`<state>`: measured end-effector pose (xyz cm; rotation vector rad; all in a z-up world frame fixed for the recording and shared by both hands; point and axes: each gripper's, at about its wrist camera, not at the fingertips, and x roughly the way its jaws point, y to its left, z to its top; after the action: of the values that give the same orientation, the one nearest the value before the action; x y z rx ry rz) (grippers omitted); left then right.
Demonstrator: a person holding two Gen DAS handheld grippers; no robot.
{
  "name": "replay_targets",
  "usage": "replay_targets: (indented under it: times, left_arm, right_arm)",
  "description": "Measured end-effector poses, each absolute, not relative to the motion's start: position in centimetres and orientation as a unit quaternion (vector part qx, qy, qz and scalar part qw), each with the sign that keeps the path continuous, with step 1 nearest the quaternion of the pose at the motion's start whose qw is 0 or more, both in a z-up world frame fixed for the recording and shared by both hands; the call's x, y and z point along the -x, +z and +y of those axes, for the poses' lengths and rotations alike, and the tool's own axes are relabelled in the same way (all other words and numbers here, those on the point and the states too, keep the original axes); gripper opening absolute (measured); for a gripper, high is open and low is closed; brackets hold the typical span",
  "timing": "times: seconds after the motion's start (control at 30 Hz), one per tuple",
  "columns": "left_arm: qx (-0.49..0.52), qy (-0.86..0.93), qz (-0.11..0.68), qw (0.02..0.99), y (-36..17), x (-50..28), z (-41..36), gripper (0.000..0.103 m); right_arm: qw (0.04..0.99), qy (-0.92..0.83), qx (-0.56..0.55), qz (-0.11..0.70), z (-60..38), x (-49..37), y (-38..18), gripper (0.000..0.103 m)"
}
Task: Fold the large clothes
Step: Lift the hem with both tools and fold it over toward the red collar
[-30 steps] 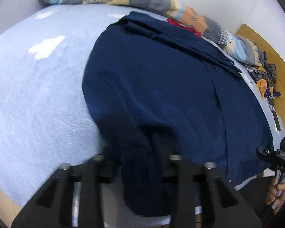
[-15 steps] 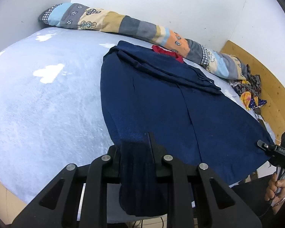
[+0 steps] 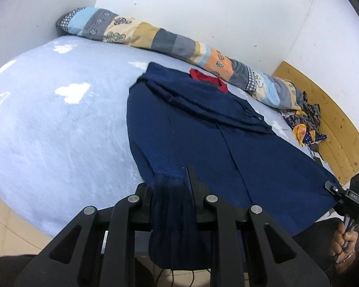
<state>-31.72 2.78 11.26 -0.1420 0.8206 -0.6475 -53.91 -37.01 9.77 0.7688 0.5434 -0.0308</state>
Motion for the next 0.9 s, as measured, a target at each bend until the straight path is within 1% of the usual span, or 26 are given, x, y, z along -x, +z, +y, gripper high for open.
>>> replay_targets:
  times: [0.1, 0.3, 0.53, 0.73, 0.9]
  left_arm:
    - [0.069, -0.306, 0.377, 0.872, 12.8, 31.1, 3.0, 0.018]
    - [0.082, -0.308, 0.346, 0.883, 17.2, 28.1, 2.6, 0.019]
    - [0.105, -0.293, 0.331, 0.891, 21.0, 23.1, 1.1, 0.019]
    - [0.127, -0.282, 0.335, 0.890, 22.6, 18.6, -1.3, 0.019]
    - [0.147, -0.274, 0.342, 0.887, 22.3, 14.2, -3.8, 0.020]
  right_arm:
    - [0.896, -0.009, -0.366, 0.252, -37.5, 53.8, 11.3, 0.008]
    - [0.913, 0.008, -0.341, 0.224, -38.2, 52.2, 16.0, 0.008]
    - [0.915, 0.023, -0.354, 0.191, -40.9, 48.3, 20.6, 0.008]
    - [0.916, 0.012, -0.360, 0.178, -43.4, 44.4, 22.8, 0.008]
    - [0.911, 0.001, -0.381, 0.158, -46.3, 39.3, 23.4, 0.008]
